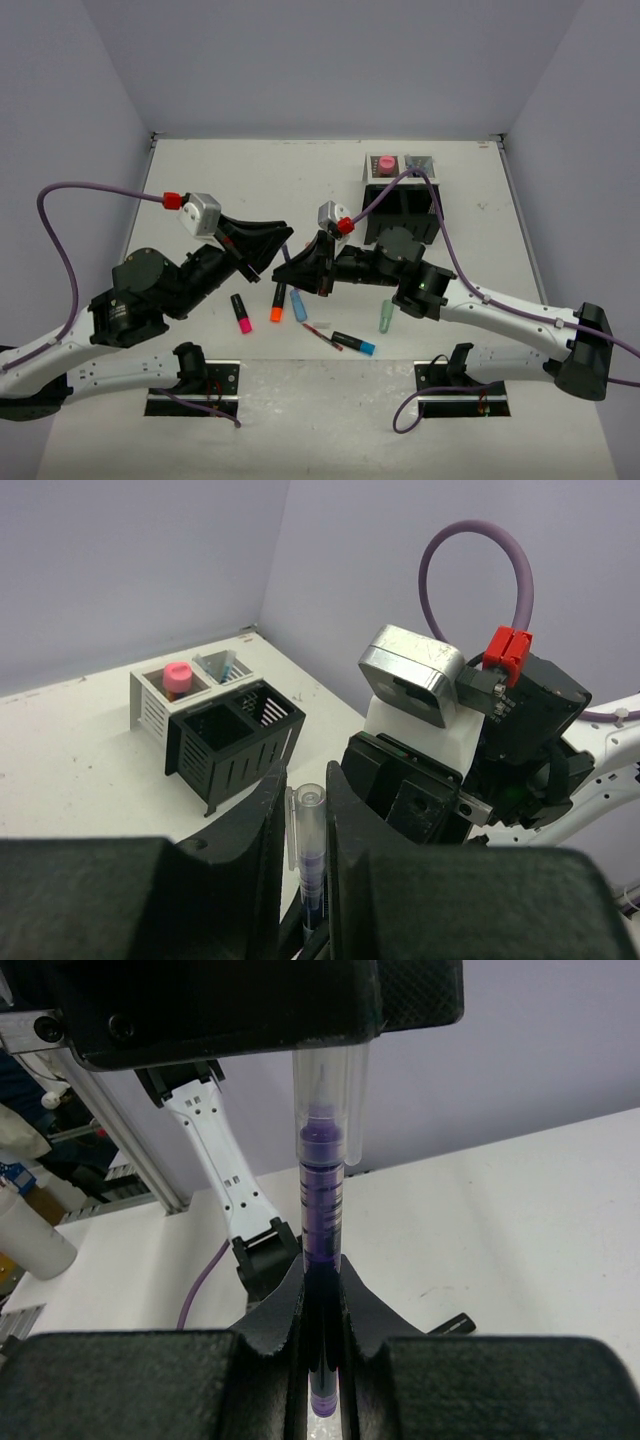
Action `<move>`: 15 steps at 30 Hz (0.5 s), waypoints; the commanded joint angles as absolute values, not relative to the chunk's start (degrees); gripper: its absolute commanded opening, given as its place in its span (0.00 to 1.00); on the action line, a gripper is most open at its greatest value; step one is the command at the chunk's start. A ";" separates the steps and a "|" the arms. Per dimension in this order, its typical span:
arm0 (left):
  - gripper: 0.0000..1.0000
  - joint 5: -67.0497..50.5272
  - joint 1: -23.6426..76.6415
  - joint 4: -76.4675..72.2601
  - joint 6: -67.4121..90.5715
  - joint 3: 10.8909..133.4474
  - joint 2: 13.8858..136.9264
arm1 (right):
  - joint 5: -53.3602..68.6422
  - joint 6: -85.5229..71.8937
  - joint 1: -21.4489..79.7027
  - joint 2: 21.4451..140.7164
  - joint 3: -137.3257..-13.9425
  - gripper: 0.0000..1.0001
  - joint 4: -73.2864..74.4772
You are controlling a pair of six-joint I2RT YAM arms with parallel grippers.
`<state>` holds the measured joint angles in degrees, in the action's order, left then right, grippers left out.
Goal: Sort the stationery into containers
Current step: Close the pen cap on the pen.
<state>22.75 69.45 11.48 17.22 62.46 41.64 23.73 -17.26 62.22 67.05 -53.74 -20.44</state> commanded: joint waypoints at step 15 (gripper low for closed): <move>0.00 18.79 69.63 10.52 22.72 53.59 41.35 | 8.06 -18.13 62.20 63.55 -60.63 0.00 -26.09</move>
